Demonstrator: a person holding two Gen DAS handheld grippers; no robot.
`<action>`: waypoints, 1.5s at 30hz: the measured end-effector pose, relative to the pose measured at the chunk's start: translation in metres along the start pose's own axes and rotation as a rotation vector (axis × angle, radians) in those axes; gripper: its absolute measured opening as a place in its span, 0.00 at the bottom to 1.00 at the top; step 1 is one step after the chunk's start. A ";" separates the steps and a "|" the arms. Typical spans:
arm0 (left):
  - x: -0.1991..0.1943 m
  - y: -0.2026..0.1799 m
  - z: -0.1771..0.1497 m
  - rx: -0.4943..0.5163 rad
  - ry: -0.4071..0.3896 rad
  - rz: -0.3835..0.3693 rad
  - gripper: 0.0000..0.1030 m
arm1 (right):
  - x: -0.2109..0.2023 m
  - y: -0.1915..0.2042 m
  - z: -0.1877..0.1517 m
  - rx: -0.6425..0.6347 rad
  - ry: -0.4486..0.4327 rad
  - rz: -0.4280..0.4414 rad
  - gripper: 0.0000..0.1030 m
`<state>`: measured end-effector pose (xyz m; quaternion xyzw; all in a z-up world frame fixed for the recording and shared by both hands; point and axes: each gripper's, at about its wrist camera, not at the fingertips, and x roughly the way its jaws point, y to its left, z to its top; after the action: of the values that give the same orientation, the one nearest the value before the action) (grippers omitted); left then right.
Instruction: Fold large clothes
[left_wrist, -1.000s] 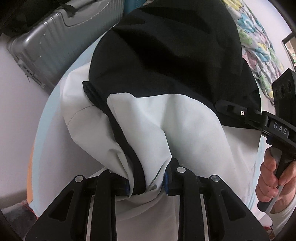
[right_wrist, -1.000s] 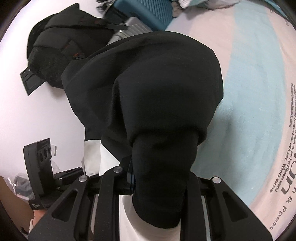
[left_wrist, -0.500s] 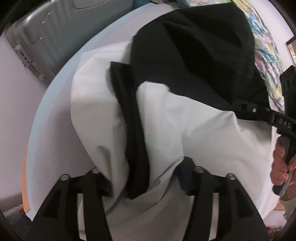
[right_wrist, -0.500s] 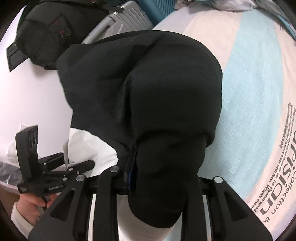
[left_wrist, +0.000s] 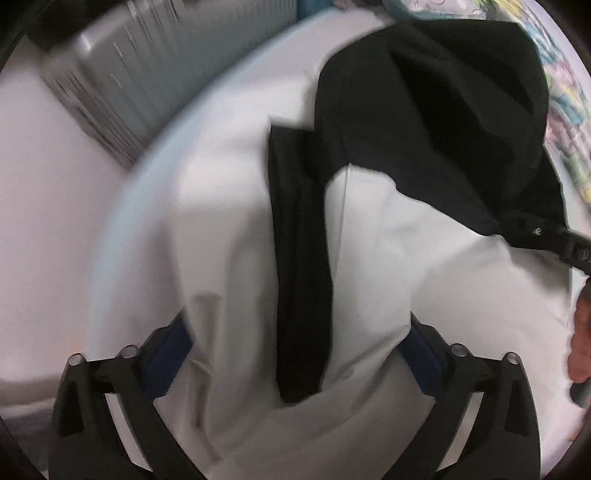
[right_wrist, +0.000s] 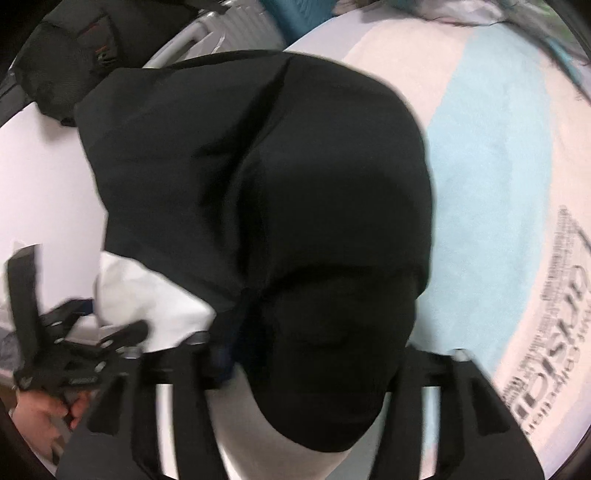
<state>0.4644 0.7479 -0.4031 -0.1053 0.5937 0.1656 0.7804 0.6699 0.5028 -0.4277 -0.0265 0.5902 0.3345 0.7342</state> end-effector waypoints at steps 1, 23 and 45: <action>-0.009 -0.003 -0.001 0.006 -0.023 0.039 0.95 | -0.003 0.001 0.000 0.003 -0.012 -0.018 0.73; -0.216 -0.183 -0.082 0.021 -0.346 -0.102 0.95 | -0.285 -0.101 -0.184 0.134 -0.391 -0.721 0.93; -0.449 -0.541 -0.384 0.293 -0.478 -0.070 0.95 | -0.667 -0.256 -0.577 0.352 -0.395 -0.668 0.93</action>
<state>0.2215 0.0496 -0.0931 0.0304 0.4063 0.0711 0.9105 0.2609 -0.2526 -0.1028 -0.0260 0.4453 -0.0289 0.8946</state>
